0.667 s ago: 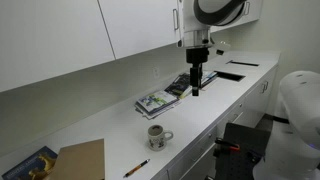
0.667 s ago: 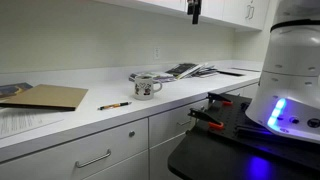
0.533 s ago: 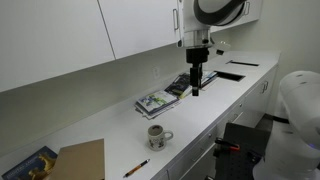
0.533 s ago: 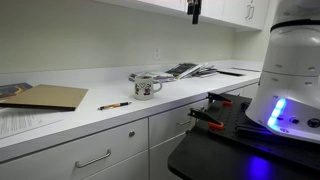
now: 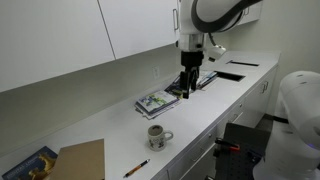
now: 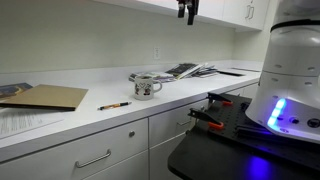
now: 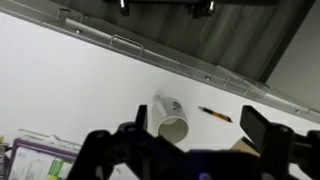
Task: Pick up the pen and put it in the mug cup
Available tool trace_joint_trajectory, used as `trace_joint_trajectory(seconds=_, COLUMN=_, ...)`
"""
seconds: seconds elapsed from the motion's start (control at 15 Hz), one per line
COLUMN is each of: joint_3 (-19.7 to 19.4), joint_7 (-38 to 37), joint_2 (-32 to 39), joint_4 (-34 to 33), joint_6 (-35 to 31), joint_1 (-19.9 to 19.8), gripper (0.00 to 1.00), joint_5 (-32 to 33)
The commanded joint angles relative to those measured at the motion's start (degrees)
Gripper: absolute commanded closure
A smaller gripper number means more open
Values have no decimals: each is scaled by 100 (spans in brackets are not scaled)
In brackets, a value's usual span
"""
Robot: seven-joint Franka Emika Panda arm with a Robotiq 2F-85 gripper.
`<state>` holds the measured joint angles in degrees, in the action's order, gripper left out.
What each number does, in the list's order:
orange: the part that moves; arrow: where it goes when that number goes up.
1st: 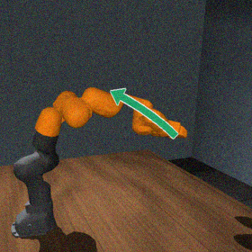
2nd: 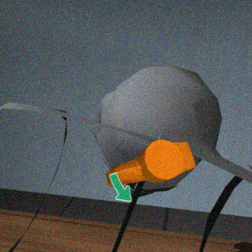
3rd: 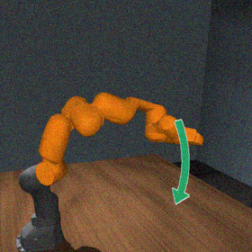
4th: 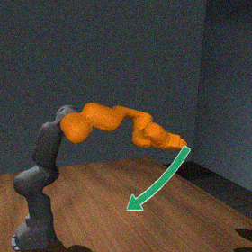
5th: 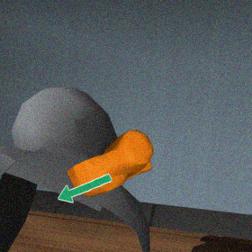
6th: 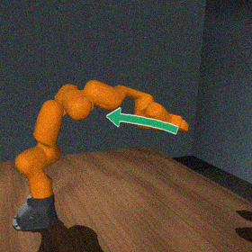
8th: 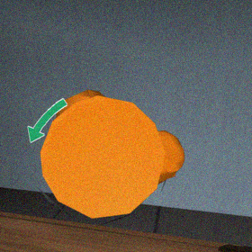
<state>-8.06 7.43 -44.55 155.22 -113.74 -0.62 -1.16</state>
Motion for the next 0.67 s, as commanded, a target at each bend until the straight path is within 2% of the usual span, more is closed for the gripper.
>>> trace_joint_trajectory(seconds=0.0, joint_3=762, joint_7=-1340, joint_2=323, joint_4=283, joint_6=-887, joint_1=-130, gripper=0, joint_5=-257)
trace_joint_trajectory(seconds=0.33, joint_3=1819, joint_7=-3503, joint_2=1442, joint_4=265, joint_6=-2033, joint_1=-182, gripper=0, joint_5=-409)
trace_joint_trajectory(seconds=0.6, joint_3=2381, joint_7=-5178, joint_2=2379, joint_4=145, joint_6=-2779, joint_1=-301, gripper=0, joint_5=-324)
